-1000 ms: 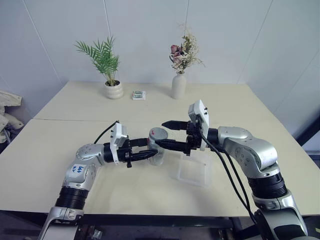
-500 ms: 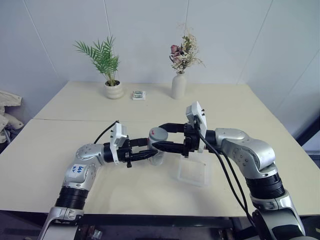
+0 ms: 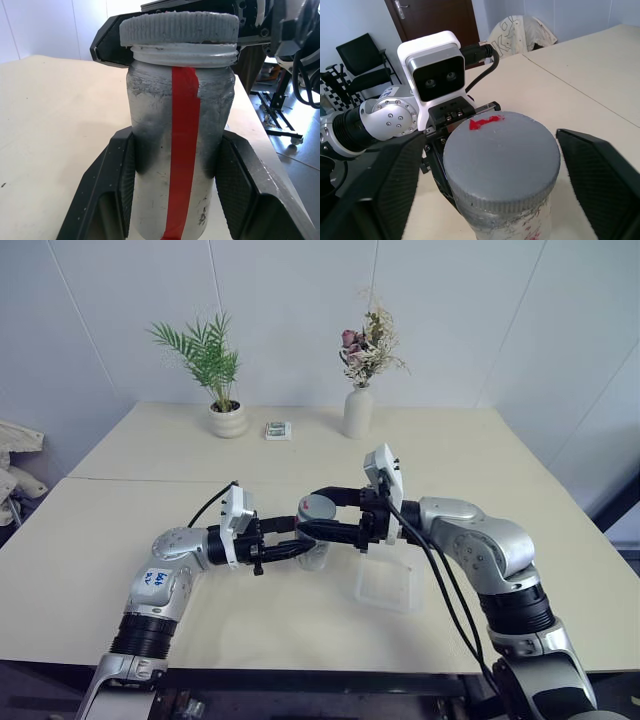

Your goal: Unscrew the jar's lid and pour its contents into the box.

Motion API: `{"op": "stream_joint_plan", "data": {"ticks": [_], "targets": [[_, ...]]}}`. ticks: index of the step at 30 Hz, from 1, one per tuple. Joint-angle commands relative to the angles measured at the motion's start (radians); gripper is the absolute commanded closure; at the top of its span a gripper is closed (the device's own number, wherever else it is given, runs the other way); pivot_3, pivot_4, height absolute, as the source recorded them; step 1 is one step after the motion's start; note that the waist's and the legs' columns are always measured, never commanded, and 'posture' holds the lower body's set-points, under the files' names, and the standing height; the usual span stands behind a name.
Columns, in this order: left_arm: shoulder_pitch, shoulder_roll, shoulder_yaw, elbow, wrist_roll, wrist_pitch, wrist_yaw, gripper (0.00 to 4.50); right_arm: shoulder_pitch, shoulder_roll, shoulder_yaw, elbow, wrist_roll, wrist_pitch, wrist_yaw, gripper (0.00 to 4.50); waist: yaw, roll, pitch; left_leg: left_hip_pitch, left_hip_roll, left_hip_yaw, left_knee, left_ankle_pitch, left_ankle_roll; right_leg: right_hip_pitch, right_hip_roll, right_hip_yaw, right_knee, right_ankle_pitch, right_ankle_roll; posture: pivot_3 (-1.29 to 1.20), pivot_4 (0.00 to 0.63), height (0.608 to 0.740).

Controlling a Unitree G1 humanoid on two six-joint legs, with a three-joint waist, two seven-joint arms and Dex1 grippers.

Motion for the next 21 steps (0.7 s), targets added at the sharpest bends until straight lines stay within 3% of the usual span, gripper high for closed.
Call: {"op": "stream_joint_plan", "data": {"ticks": [1, 3, 11, 16, 21], "targets": [[-0.010, 0.004, 0.009, -0.035, -0.007, -0.014, -0.004, 2.61, -0.026, 0.013, -0.029, -0.016, 0.029, -0.011, 0.003, 1.34, 0.000, 0.000, 0.000, 0.000, 0.000, 0.000, 0.000, 0.000, 0.000, 0.000, 0.000, 0.000, 0.000, 0.000, 0.000, 0.00, 0.150, 0.740], [-0.010, 0.004, 0.008, -0.035, -0.007, -0.014, -0.004, 2.61, -0.026, 0.016, -0.030, -0.015, 0.031, -0.010, 0.004, 1.96, 0.000, 0.000, 0.000, 0.000, 0.000, 0.000, 0.000, 0.000, 0.000, 0.000, 0.000, 0.000, 0.000, 0.000, 0.000, 0.00, 0.150, 0.740], [-0.001, 0.006, 0.010, -0.040, -0.007, -0.013, -0.006, 2.61, -0.021, 0.028, -0.053, -0.047, 0.094, 0.029, 0.009, 1.98, 0.000, 0.000, 0.000, 0.000, 0.000, 0.000, 0.000, 0.000, 0.000, 0.000, 0.000, 0.000, 0.000, 0.000, 0.000, 0.00, 0.150, 0.740], [0.013, 0.009, 0.008, -0.047, -0.004, -0.014, -0.006, 2.61, -0.052, 0.081, -0.168, -0.064, 0.244, 0.083, -0.045, 1.98, -0.001, 0.000, 0.000, 0.000, 0.000, 0.000, 0.000, 0.000, 0.000, 0.000, 0.000, 0.000, 0.000, 0.000, 0.000, 0.00, 0.150, 0.740], [0.029, 0.015, 0.018, -0.068, -0.011, -0.009, 0.006, 2.61, -0.019, -0.009, -0.279, -0.062, 0.223, 0.040, -0.109, 1.98, 0.004, 0.000, 0.000, 0.000, 0.000, 0.000, 0.000, 0.000, 0.000, 0.000, 0.000, 0.000, 0.000, 0.000, 0.000, 0.00, 0.150, 0.740]]}}
